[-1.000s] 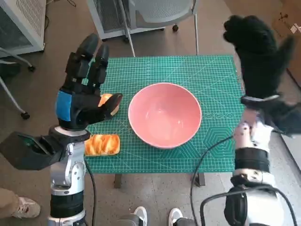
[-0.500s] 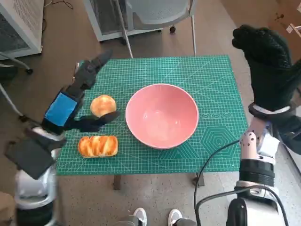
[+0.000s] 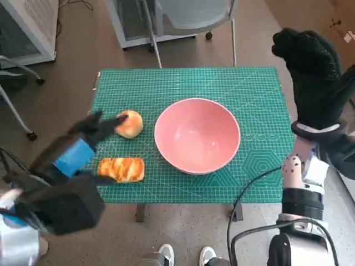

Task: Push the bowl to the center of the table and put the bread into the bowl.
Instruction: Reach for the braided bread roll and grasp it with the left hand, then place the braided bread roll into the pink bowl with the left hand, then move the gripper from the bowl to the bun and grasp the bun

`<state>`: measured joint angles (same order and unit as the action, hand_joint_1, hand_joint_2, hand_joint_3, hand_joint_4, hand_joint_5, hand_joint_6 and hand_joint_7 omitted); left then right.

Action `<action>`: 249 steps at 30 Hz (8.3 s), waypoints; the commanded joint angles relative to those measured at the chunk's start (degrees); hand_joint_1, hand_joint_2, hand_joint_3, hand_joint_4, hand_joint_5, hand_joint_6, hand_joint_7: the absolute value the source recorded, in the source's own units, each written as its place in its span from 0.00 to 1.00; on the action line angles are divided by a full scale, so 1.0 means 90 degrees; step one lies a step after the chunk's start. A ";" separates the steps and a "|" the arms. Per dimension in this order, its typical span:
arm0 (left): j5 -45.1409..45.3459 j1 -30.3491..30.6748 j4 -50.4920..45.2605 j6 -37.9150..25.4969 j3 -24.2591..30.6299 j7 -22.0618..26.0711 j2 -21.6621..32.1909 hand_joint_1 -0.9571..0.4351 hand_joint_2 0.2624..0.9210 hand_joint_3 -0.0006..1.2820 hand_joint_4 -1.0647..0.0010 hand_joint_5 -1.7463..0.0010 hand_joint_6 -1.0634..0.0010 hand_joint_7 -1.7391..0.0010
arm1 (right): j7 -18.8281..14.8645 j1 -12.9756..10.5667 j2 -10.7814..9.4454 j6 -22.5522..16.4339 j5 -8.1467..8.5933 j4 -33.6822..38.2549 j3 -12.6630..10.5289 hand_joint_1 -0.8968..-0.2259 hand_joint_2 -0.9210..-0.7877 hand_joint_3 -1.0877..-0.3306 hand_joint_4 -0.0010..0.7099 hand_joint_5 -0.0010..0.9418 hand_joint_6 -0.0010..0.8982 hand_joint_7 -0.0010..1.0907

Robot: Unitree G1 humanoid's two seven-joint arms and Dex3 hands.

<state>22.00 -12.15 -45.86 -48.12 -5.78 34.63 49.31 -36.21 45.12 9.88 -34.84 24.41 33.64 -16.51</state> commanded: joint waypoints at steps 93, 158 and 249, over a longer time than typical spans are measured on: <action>0.1551 -0.3654 0.3390 0.2591 -0.1122 -0.0011 -0.1880 0.69 0.94 0.02 0.21 0.40 0.30 0.42 | 0.0027 -0.0495 -0.0068 0.0418 0.0193 -0.0495 0.0234 0.30 0.00 0.46 0.41 0.00 0.42 0.01; 0.1693 -0.4720 0.7186 0.4110 -0.2306 -0.0668 -0.3530 0.35 0.81 0.00 1.00 1.00 0.94 0.95 | 0.0502 -0.1066 -0.0031 0.0503 0.0071 -0.1249 0.0258 0.33 0.00 0.45 0.38 0.00 0.40 0.00; 0.2216 -0.5554 1.3088 0.4108 -0.2641 -0.1937 -0.3219 0.80 0.70 0.21 0.58 0.19 0.60 0.99 | 0.0198 -0.1035 0.0196 0.0749 0.0203 -0.1389 0.0214 0.33 0.00 0.44 0.41 0.00 0.41 0.00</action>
<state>42.40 -61.39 69.61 -11.32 -29.36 18.35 20.99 -34.83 37.16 11.54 -28.84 26.64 21.23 -14.71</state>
